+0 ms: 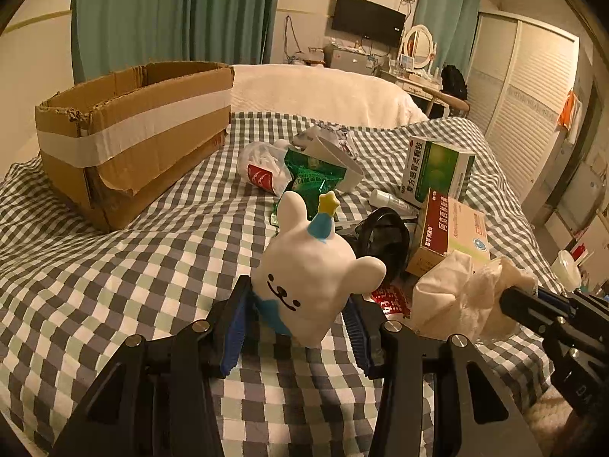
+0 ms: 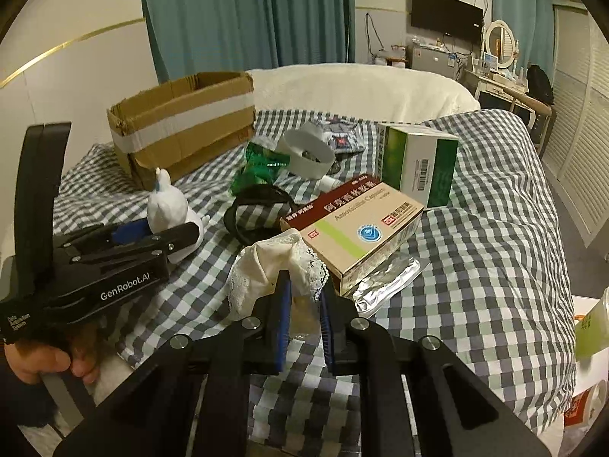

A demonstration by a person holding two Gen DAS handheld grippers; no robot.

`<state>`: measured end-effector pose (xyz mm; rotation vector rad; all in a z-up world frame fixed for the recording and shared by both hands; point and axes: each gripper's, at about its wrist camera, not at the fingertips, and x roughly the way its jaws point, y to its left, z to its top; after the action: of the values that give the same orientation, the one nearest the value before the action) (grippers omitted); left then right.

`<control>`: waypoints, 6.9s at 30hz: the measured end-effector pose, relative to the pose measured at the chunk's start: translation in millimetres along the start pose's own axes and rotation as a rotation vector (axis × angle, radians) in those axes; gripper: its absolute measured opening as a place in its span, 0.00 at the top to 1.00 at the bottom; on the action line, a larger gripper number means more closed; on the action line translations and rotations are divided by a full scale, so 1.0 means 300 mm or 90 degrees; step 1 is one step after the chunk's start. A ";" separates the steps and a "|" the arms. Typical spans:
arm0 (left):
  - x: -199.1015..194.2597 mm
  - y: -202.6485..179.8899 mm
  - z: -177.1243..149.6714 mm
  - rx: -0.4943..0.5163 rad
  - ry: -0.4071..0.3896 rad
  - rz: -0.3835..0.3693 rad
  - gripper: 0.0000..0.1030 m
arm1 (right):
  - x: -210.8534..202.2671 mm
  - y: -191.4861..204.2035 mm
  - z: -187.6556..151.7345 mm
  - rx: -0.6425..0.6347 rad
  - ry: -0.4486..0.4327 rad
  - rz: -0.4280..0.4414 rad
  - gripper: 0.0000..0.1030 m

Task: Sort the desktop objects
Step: 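Grasp the white bunny figurine with the left gripper while the right gripper grasps crumpled tissue, then carry bunny and tissue to the cardboard box and release both grippers inside, then grasp the green medicine packet with the left gripper while the right gripper grasps the green-white box, then carry packet and green-white box over the cardboard box and release both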

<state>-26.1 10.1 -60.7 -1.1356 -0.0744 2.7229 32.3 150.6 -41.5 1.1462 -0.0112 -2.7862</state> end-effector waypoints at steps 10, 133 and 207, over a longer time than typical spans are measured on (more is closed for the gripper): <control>-0.025 0.002 0.009 -0.005 -0.018 -0.003 0.54 | -0.048 0.005 0.023 -0.006 -0.038 -0.013 0.87; 0.317 -0.022 0.452 0.065 0.023 -0.021 0.02 | 0.214 -0.449 0.493 0.103 -0.025 -0.034 0.33; 0.235 0.005 0.554 0.060 -0.024 -0.029 0.64 | 0.129 -0.316 0.524 0.029 -0.099 -0.037 0.18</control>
<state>-192.7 26.8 7.1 -1.0439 0.0213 2.6771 -116.1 233.3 38.1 0.9515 -0.0582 -2.9337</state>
